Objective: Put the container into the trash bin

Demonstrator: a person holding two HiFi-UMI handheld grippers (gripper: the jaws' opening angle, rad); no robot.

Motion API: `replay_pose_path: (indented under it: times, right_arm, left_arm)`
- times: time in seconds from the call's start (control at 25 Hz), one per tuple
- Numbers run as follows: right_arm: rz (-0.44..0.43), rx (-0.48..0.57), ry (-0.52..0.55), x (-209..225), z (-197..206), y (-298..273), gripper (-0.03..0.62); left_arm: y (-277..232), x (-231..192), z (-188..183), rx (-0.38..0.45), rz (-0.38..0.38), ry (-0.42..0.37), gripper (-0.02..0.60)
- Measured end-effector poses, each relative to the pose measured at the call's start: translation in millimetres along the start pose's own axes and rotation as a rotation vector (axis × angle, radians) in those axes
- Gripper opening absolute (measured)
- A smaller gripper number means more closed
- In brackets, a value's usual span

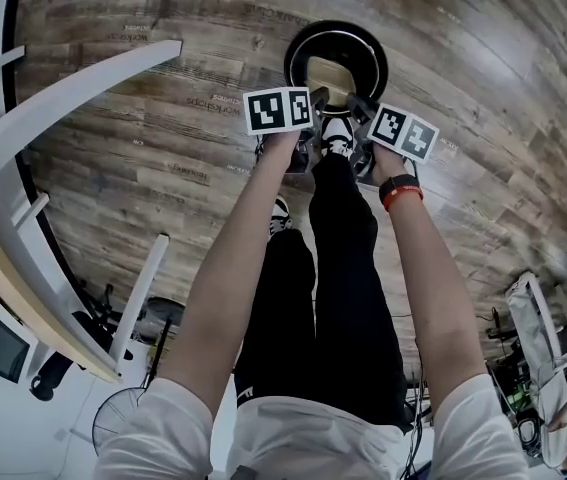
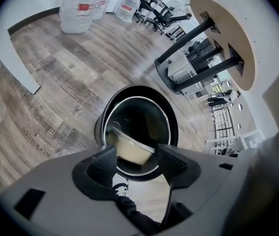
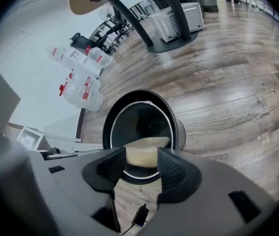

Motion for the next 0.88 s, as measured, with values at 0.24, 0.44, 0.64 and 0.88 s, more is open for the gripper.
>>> replay_pose_path:
  times: [0.24,0.44,0.64,0.88]
  right_arm:
    - [-0.014,0.033,-0.009,-22,8,34,0.213]
    - [-0.018,0.062,0.018,-54,14,77,0.213]
    - [-0.023,0.090,0.017,-81,27,130,0.213]
    - [-0.027,0.119,0.036,-114,38,193,0.213]
  left_arm:
    - [39,12,8,0.015,0.006,-0.030,0.251]
    - [92,33,6,0.038,0.024,-0.072,0.251]
    - [150,62,13,0.063,0.025,-0.141,0.252]
    - [217,92,25,0.084,0.013,-0.175,0.251]
Point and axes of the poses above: the fingertips, and each gripper's own axes: y backward along the fingers, x to its right, z out of its underside, the point moved 10 cm from there along y, backward along the fingers
